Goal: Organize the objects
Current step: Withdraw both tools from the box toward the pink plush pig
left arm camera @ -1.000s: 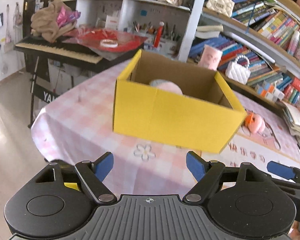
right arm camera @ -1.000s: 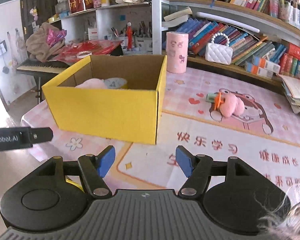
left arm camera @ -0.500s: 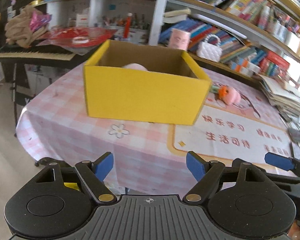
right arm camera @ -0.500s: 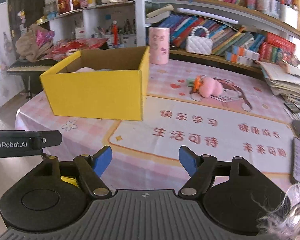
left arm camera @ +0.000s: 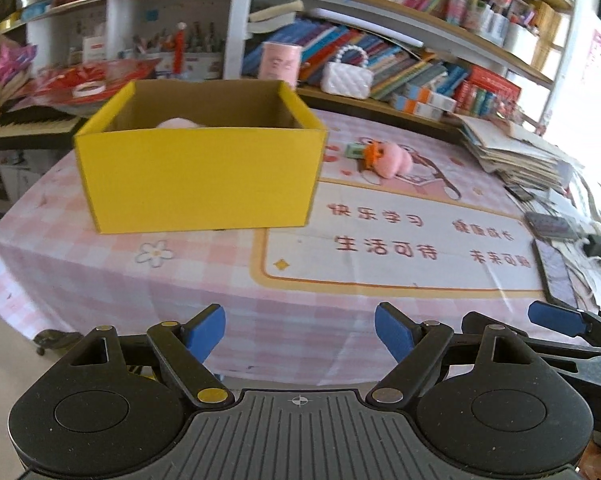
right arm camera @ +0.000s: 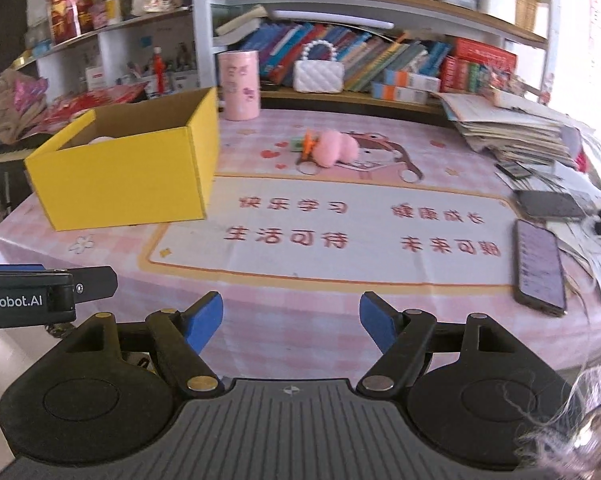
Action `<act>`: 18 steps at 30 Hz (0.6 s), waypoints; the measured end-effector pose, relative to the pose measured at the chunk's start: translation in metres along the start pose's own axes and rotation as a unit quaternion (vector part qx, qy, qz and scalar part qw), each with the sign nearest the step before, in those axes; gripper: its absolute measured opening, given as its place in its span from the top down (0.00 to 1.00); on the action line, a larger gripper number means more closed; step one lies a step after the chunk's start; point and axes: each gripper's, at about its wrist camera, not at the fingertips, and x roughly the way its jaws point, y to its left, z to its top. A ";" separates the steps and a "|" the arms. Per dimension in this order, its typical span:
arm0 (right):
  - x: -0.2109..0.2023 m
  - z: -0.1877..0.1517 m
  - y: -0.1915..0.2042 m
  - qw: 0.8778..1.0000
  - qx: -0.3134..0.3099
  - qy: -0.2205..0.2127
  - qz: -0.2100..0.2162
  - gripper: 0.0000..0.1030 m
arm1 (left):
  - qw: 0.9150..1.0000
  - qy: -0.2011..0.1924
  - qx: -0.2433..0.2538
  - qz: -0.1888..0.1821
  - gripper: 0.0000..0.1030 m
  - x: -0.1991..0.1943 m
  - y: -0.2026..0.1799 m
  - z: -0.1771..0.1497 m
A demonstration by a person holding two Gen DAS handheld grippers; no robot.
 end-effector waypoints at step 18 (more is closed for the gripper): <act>0.032 0.017 -0.066 0.999 0.020 0.025 -0.027 0.27 | 0.999 0.027 0.025 -0.029 0.18 0.055 -0.062 0.025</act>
